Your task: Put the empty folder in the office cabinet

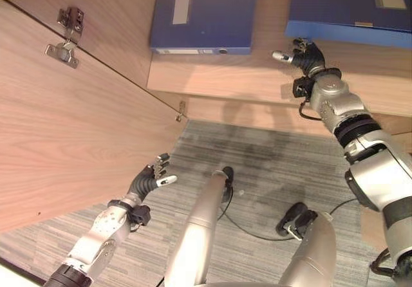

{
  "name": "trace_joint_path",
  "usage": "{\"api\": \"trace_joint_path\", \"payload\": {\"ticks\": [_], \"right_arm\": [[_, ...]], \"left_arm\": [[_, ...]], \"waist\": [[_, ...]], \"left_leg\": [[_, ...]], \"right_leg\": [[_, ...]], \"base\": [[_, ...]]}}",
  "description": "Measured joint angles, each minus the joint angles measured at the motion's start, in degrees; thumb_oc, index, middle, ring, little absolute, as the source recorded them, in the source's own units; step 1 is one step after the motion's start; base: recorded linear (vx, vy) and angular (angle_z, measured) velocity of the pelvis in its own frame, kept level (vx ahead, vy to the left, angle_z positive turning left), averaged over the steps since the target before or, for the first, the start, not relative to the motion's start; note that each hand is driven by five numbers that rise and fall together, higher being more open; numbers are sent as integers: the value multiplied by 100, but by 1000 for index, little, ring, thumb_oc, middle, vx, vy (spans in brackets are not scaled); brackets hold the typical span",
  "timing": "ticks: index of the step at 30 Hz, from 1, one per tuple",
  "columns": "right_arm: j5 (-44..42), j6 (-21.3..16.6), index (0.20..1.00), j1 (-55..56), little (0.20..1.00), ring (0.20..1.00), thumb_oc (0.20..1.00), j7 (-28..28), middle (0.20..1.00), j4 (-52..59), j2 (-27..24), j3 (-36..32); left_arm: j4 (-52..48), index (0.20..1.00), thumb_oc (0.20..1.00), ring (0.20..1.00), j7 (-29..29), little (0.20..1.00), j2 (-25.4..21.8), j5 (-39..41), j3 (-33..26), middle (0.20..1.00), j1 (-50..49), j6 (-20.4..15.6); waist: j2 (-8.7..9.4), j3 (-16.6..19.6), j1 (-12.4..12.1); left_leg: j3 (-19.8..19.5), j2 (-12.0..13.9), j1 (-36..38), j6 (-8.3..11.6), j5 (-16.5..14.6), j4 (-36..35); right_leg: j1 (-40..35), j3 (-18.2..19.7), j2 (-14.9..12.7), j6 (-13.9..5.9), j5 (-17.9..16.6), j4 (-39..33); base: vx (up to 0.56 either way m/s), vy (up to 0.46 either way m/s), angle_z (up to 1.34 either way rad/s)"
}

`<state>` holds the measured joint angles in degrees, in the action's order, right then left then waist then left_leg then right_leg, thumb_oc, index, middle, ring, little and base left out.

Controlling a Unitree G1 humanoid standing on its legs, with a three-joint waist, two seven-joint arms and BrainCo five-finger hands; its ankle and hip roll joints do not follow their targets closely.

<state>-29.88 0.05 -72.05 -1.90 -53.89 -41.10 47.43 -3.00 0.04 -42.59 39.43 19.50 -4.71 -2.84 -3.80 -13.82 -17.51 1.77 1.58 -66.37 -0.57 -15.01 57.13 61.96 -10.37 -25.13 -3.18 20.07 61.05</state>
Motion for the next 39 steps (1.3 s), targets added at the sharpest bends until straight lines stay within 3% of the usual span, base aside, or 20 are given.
{"api": "trace_joint_path", "payload": {"ticks": [1,4,7,13,20,27,32,36,39], "right_arm": [[490,-5,1000,-6,1000,1000,1000,182,1000,343,-295,227],[1149,2,1000,-16,1000,1000,1000,337,1000,344,-407,258],[2137,7,1000,-271,1000,1000,1000,467,1000,440,-653,841],[3401,45,1000,-271,1000,1000,1000,565,1000,886,-696,1009],[3843,29,1000,-215,1000,1000,1000,1091,1000,1253,-661,1361],[4032,-4,1000,-226,1000,1000,1000,1045,1000,1063,-595,1275],[4241,85,1000,-218,1000,1000,1000,1035,1000,323,-347,1242],[4281,190,1000,-117,1000,1000,1000,941,1000,266,-277,972],[4282,188,1000,-88,1000,1000,1000,937,1000,275,-238,898]], "left_arm": [[-101,1000,1000,1000,-96,1000,-65,-25,-59,1000,-124,10],[-170,1000,1000,1000,-224,1000,-128,-57,-129,1000,-214,22],[-175,1000,1000,1000,-313,1000,-185,-68,-207,1000,-210,18],[-176,1000,1000,1000,-326,1000,-179,-266,-443,1000,-177,18],[-188,1000,1000,1000,-349,1000,-189,-274,-555,1000,-81,16],[-182,1000,1000,1000,-343,1000,-180,-276,-560,1000,103,17],[-167,1000,1000,1000,-347,1000,-88,-280,-562,1000,262,24],[-150,1000,1000,1000,-447,1000,-74,-277,-577,1000,260,26],[-150,1000,1000,1000,-516,1000,-82,-276,-628,1000,248,29]], "waist": [[15,8,21],[17,9,98],[18,9,197],[58,-17,341],[178,-99,457],[225,-186,487],[266,-323,497],[271,-324,633],[277,-316,685]], "left_leg": [[2,1,25,3,26,-70],[11,4,138,8,67,-228],[7,36,170,11,110,-371],[96,61,258,2,232,-669],[209,165,521,23,270,-918],[289,181,633,30,370,-1144],[358,209,1156,36,523,-1558],[430,281,2011,83,770,-2330],[423,295,2285,114,819,-2516]], "right_leg": [[-21,-12,17,-29,-55,-93],[-146,-56,41,-43,-117,-259],[-205,-125,86,-74,-202,-458],[-242,-126,152,-97,-379,-785],[-406,-77,281,-128,-502,-1078],[-455,-55,327,-167,-643,-1306],[-943,-85,426,-185,-857,-1782],[-1806,-208,656,-216,-1229,-2699],[-2087,-271,688,-202,-1245,-2850]], "base": [[-32,-33,-2],[-43,-26,-2],[-61,-13,-4],[-45,-20,-6],[-46,-8,-11],[-42,-9,-4],[-21,-35,-8],[18,-57,-15],[26,-26,-3]]}}
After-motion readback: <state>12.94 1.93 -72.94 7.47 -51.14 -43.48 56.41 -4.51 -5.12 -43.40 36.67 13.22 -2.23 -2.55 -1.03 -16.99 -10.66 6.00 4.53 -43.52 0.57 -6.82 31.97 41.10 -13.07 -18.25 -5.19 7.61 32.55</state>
